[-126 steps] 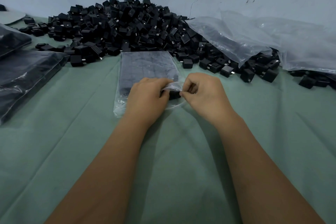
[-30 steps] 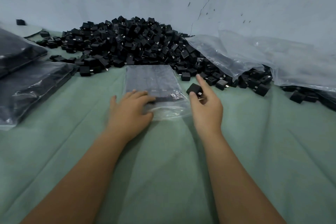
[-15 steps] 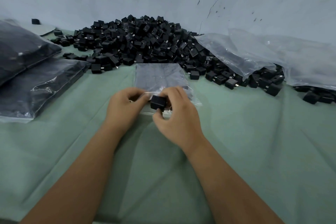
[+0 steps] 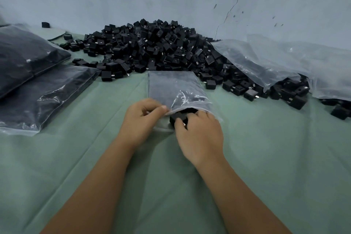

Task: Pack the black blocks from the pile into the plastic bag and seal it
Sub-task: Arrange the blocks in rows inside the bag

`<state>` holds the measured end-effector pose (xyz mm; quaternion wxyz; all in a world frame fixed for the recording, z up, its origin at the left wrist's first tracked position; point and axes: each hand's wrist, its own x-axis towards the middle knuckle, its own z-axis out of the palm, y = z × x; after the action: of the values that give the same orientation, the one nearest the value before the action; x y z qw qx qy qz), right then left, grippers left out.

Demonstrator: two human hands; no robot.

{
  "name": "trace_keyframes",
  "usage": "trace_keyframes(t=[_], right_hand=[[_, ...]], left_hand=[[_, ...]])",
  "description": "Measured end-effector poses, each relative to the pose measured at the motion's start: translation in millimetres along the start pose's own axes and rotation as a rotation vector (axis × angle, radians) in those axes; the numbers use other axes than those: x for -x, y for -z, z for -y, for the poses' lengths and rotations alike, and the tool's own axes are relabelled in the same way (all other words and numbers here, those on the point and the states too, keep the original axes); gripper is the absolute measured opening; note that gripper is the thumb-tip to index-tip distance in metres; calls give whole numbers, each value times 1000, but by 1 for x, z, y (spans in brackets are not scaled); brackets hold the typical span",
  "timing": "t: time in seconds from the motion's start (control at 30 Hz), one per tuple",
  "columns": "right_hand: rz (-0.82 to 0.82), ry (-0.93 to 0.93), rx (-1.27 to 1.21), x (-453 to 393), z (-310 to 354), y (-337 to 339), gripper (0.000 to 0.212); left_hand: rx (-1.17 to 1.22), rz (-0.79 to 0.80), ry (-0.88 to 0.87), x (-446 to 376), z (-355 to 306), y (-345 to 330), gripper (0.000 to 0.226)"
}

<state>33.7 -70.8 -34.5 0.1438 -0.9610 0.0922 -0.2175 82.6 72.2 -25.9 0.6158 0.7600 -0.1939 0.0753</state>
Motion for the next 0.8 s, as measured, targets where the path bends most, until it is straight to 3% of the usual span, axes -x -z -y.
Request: trace_keyframes(t=[0.1, 0.3, 0.47, 0.63, 0.8], right_hand=[[22, -17, -143, 1, -1, 6, 17], [134, -38, -466, 2, -4, 13, 10], [149, 46, -463, 1, -9, 12, 9], [147, 127, -436, -1, -11, 11, 24], [194, 183, -446, -1, -9, 10, 24]], left_hand=[[-35, -51, 82, -1, 0, 2, 34], [-381, -93, 167, -5, 6, -1, 30], [-43, -242, 301, -21, 5, 9, 20], [-195, -375, 316, -29, 18, 22, 16], [-340, -305, 311, -25, 23, 20, 16]])
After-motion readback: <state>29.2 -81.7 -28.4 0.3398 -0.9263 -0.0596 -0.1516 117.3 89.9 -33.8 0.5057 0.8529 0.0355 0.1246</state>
